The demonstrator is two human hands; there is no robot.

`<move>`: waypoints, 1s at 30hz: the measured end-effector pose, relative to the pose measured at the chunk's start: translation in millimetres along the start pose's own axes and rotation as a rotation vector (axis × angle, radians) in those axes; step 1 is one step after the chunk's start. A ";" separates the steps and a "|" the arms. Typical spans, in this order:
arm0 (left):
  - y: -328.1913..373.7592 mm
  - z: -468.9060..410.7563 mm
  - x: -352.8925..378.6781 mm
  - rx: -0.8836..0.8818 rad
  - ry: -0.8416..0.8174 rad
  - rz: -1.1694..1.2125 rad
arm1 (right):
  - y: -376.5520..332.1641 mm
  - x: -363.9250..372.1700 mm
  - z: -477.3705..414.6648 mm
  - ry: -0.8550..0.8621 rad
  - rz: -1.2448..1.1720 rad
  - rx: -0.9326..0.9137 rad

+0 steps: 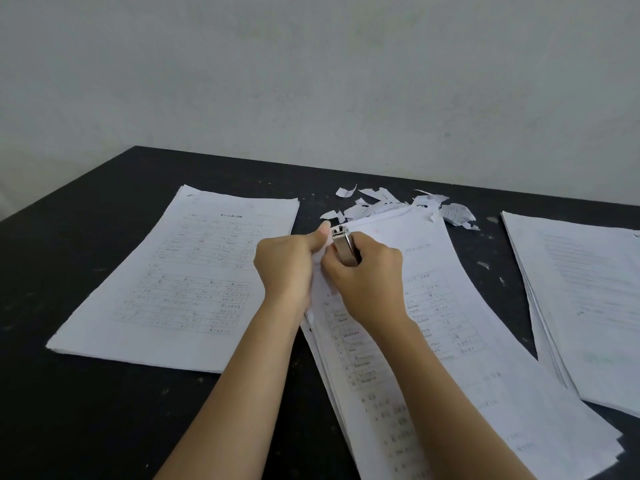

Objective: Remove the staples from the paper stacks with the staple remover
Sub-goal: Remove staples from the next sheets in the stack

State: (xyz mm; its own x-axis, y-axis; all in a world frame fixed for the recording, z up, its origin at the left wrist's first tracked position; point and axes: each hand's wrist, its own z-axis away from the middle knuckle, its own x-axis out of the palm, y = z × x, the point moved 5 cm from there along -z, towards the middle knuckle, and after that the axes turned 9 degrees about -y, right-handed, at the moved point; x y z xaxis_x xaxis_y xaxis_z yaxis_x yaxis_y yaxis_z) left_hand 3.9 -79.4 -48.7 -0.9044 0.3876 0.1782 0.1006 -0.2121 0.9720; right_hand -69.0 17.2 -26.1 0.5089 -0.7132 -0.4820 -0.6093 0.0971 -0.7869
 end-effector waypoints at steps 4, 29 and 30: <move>1.0 1.3 1.2 -0.024 -0.014 -0.006 | -0.3 2.0 -0.6 0.002 -0.028 -0.023; 0.1 2.7 -10.0 -0.288 -0.446 -0.291 | 29.5 -22.1 7.5 -0.653 -0.047 0.330; 0.0 2.3 -10.3 -0.289 -0.449 -0.297 | 26.4 -18.4 8.3 -0.704 0.006 0.305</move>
State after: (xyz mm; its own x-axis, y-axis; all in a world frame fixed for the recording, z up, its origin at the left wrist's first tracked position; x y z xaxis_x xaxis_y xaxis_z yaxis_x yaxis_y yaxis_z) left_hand 14.3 -81.3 -50.2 -0.6070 0.7946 0.0142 -0.3026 -0.2476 0.9204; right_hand -89.4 38.7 -41.2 0.8358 -0.1119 -0.5374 -0.4701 0.3597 -0.8060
